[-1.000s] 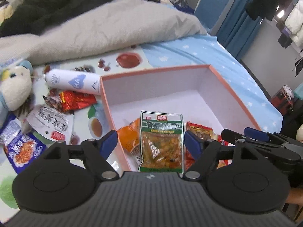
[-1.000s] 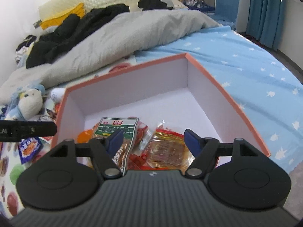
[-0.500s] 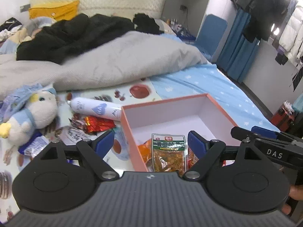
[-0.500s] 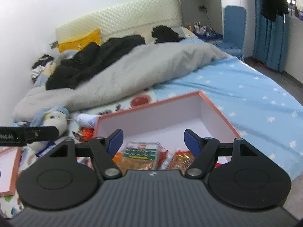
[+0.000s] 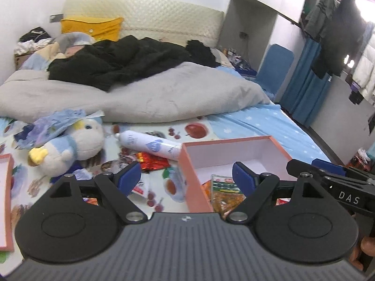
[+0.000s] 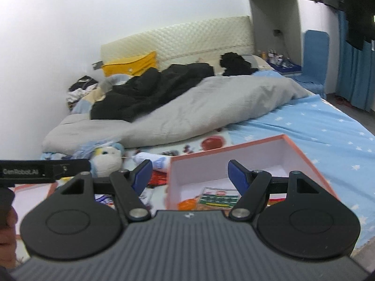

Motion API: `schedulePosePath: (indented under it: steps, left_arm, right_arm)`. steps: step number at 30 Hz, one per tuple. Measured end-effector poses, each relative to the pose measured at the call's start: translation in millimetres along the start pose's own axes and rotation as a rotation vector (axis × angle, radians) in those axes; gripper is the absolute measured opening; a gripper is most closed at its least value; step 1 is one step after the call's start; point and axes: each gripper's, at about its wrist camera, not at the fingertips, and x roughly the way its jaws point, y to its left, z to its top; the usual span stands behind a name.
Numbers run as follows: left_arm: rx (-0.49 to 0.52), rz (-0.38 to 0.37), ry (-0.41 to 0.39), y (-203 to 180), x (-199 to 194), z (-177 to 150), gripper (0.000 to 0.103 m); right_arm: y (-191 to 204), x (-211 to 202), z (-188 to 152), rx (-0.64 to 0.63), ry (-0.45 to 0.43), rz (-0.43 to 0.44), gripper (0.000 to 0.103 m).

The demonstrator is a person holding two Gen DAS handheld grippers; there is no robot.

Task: Organize snacks
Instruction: 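Withdraw both open grippers from the box back toward the pile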

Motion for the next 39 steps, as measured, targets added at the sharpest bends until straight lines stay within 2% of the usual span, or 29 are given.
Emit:
schedulePosePath:
  steps: [9,21,28,32,39]
  left_arm:
    - [-0.043,0.062,-0.027,45,-32,-17,0.088]
    - [-0.105,0.090,-0.020,83,-51,-56,0.088]
    - [-0.128,0.128,0.023,103,-47,-82,0.088]
    - [-0.139,0.142,0.046,114,-41,-91,0.088]
    - [-0.171,0.149,0.077,133,-15,-96,0.088]
  right_arm:
    - [40,-1,-16,-0.014,0.015,0.066,0.073]
    - [85,2,-53,-0.046,0.051,0.126,0.073]
    - [99,7,-80,-0.005,0.065,0.126,0.073]
    - [108,12,-90,-0.066,0.086,0.125,0.073]
    - [111,32,-95,-0.072,0.119,0.125,0.073]
